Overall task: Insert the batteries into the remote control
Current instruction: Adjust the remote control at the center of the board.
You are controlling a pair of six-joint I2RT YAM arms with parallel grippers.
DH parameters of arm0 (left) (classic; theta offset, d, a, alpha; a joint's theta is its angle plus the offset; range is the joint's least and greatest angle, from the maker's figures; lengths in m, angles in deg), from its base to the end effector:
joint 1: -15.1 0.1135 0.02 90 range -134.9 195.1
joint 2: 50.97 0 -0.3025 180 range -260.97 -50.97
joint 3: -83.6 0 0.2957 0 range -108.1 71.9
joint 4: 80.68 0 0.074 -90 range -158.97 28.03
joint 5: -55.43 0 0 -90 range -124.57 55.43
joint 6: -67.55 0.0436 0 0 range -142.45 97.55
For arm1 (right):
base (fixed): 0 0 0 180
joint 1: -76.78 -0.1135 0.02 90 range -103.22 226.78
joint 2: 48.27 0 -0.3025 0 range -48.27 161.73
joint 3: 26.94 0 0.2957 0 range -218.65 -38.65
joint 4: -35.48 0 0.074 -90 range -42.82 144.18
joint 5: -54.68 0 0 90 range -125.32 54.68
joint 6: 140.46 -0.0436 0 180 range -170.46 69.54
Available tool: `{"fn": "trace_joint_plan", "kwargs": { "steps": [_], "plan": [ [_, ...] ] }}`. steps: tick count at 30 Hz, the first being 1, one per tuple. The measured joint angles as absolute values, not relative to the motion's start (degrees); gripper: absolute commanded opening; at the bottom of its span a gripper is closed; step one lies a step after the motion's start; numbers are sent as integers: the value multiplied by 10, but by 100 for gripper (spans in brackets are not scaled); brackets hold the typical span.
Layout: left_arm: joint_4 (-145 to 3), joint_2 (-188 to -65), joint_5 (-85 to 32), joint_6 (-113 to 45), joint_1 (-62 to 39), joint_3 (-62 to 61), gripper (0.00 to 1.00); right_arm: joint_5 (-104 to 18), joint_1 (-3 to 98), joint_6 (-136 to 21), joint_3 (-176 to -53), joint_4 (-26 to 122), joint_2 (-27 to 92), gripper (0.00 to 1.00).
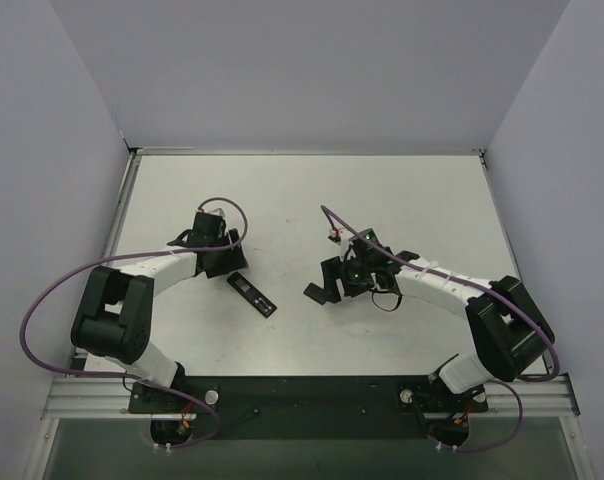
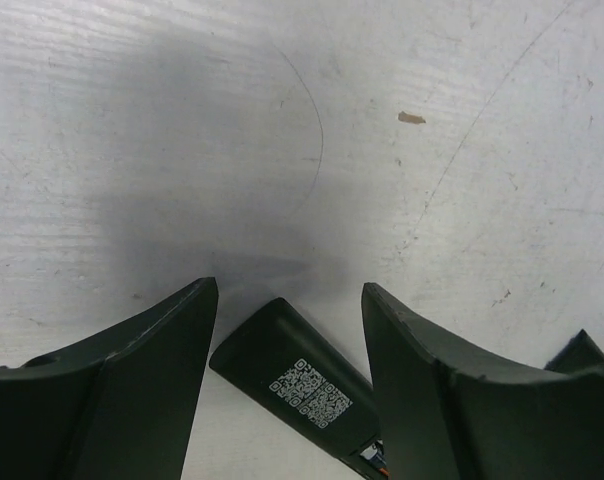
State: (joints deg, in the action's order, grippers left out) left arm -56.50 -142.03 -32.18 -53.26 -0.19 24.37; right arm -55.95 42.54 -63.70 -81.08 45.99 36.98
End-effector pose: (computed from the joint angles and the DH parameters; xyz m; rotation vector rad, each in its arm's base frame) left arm 0.3299 -0.0921 0.1625 -0.3331 2.5669 -0.3594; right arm 0.2674 0.2006 0.1859 -0.6246 2.3031 0.8264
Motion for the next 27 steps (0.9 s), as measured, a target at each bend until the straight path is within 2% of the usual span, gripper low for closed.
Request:
{"fn": "trace_joint_plan", "kwargs": {
  "steps": [10, 17, 27],
  "plan": [
    [-598, -1362, -313, -549, -39, 315, 64, -549, 388, -554, -851, 475, 371, 68],
    [-586, -1284, -312, -583, -73, 380, 64, -549, 384, -496, -857, 487, 400, 67],
    [-556, -1214, -334, -605, -77, 403, 68, -541, 360, -432, -907, 514, 457, 65]
  ]
}}
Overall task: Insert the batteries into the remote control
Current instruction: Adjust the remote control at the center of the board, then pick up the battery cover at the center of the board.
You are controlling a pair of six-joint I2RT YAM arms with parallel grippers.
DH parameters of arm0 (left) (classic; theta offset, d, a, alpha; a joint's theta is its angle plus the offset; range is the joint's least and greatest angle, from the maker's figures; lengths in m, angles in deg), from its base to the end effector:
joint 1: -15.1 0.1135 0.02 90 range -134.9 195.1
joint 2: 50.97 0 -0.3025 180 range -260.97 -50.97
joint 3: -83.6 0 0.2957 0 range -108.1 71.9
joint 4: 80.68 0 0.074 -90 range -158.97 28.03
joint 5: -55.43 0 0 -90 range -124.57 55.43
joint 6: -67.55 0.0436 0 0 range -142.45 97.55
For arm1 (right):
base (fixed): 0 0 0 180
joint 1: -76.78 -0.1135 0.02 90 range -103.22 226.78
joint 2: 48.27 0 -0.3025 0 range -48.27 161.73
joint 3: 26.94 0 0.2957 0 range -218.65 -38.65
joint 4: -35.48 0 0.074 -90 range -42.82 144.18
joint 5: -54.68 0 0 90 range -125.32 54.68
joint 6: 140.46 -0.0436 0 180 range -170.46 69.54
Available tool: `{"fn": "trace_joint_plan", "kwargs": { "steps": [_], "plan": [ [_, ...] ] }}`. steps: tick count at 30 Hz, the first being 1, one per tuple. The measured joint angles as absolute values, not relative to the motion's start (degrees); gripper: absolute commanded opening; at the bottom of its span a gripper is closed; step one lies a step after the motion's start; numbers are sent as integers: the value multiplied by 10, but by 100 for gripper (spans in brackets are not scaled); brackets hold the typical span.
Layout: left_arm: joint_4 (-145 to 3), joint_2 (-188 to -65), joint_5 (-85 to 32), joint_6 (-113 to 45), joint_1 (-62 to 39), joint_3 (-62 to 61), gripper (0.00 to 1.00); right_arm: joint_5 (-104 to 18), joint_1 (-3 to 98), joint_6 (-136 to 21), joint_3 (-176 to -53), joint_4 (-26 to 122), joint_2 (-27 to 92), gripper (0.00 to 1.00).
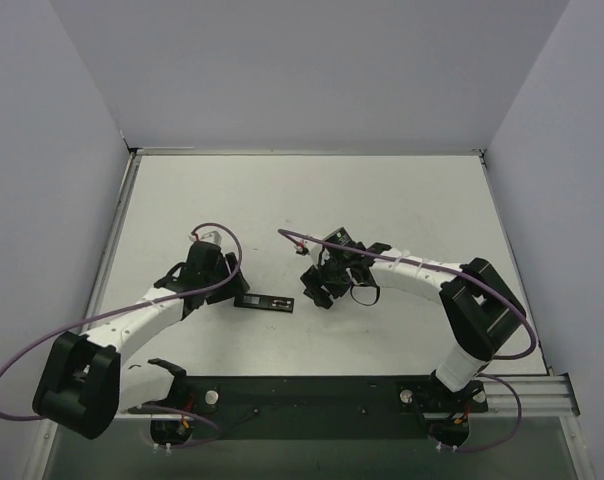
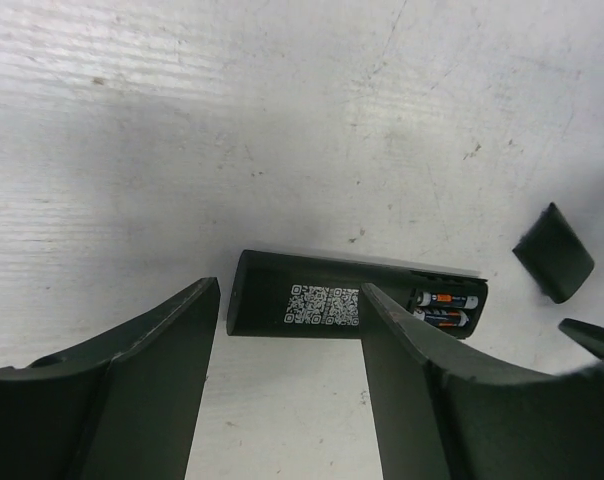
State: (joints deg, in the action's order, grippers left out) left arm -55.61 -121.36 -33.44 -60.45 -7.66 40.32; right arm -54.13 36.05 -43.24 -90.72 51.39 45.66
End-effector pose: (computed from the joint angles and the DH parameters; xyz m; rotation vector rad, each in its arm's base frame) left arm 0.2337 -0.0990 0.1708 -0.3287 2.5217 -0.4622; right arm 0.2761 0.2563 0.1838 -1.1296 2.1428 0.6644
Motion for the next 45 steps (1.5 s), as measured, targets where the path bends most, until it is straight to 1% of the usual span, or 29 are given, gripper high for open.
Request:
{"fn": "trace_joint_plan", "kwargs": {
  "steps": [5, 9, 11, 14, 15, 16, 17, 18, 25, 29, 38, 45],
  "plan": [
    [-528, -1121, -377, -614, -72, 403, 69, -516, 338, -405, -933, 533, 485, 61],
    [-484, -1028, -414, -617, -69, 400, 69, -495, 329, -394, -942, 546, 501, 54],
    [-459, -983, -431, -614, -68, 391, 69, -486, 326, -390, -946, 555, 505, 52],
    [-429, -939, -449, -607, -67, 372, 69, -470, 320, -383, -959, 565, 517, 44],
    [-420, -927, -453, -605, -66, 365, 69, -463, 317, -382, -965, 569, 521, 37],
    [-410, -918, -457, -602, -66, 357, 69, -458, 313, -380, -971, 573, 525, 33],
    [-393, -901, -464, -593, -65, 340, 69, -446, 305, -374, -978, 577, 528, 23],
    [-392, -899, -465, -592, -65, 338, 69, -446, 305, -374, -978, 578, 528, 22],
    [-363, -873, -471, -559, -64, 314, 69, -433, 299, -358, -984, 595, 528, 22],
    [-353, -858, -483, -526, -59, 303, 69, -453, 299, -339, -1004, 614, 520, 22],
    [-341, -741, -583, -488, -55, 335, 69, -520, 264, -252, -1074, 649, 506, 23],
    [-340, -678, -635, -473, -53, 352, 69, -540, 235, -203, -1136, 694, 555, 24]
  ]
}}
